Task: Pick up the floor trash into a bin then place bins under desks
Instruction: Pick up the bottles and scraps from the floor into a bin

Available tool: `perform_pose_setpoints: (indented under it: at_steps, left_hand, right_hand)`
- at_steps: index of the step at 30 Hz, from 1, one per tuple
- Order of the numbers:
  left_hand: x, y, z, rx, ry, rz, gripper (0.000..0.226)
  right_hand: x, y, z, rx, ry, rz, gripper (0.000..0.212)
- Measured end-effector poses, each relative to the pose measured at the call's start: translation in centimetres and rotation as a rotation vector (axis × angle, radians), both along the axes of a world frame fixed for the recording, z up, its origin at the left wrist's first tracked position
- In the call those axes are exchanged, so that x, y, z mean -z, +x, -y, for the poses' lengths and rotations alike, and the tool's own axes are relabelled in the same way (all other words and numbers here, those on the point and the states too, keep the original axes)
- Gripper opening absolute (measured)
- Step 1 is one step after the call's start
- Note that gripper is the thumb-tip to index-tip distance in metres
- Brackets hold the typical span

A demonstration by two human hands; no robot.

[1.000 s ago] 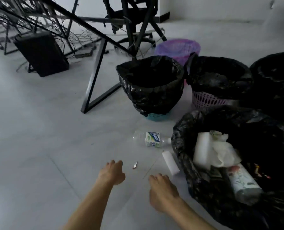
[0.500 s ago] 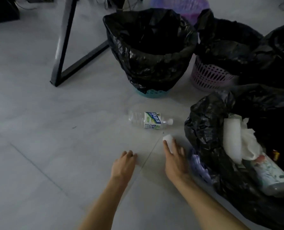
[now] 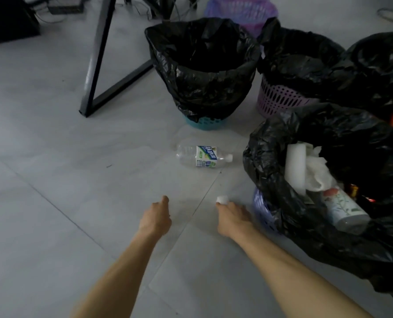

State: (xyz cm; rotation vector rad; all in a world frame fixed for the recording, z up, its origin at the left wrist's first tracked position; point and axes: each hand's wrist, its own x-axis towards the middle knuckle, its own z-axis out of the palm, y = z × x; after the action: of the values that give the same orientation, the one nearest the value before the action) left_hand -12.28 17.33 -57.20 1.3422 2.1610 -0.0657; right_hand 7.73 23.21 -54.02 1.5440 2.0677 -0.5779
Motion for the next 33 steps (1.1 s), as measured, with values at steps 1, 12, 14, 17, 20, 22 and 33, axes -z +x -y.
perform_pose_setpoints:
  at_steps: [1, 12, 14, 17, 20, 22, 33]
  left_hand:
    - [-0.7, -0.6, 0.3, -0.035, 0.011, 0.011, 0.045]
    - [-17.3, 2.4, -8.5, -0.364, 0.580, 0.427, 0.018]
    - [-19.8, 6.4, -10.6, -0.440, 0.715, 0.575, 0.016]
    - [-21.8, 13.6, -11.9, -0.447, 0.829, 0.709, 0.014]
    - [-21.6, 20.6, -11.6, -0.261, 0.825, 0.645, 0.011]
    - [-20.8, 24.0, -10.9, -0.083, 0.756, 0.608, 0.012]
    - [-20.4, 20.6, -11.4, 0.034, 0.839, 0.273, 0.013]
  right_hand:
    - [-1.0, -0.2, 0.3, -0.013, -0.021, -0.007, 0.050]
    - [-20.6, 3.6, -2.6, -0.003, 0.143, -0.508, 0.045]
    - [-23.4, 7.0, -4.7, 0.151, 0.208, -0.665, 0.043]
    - [-25.0, 12.2, -7.1, 0.353, 0.329, -0.783, 0.038]
    - [-25.1, 17.2, -8.3, 0.448, 0.401, -0.694, 0.040]
    - [-24.7, 19.5, -8.5, 0.461, 0.397, -0.634, 0.042]
    - [-20.6, 22.2, -8.8, 0.399, 0.416, -0.483, 0.035]
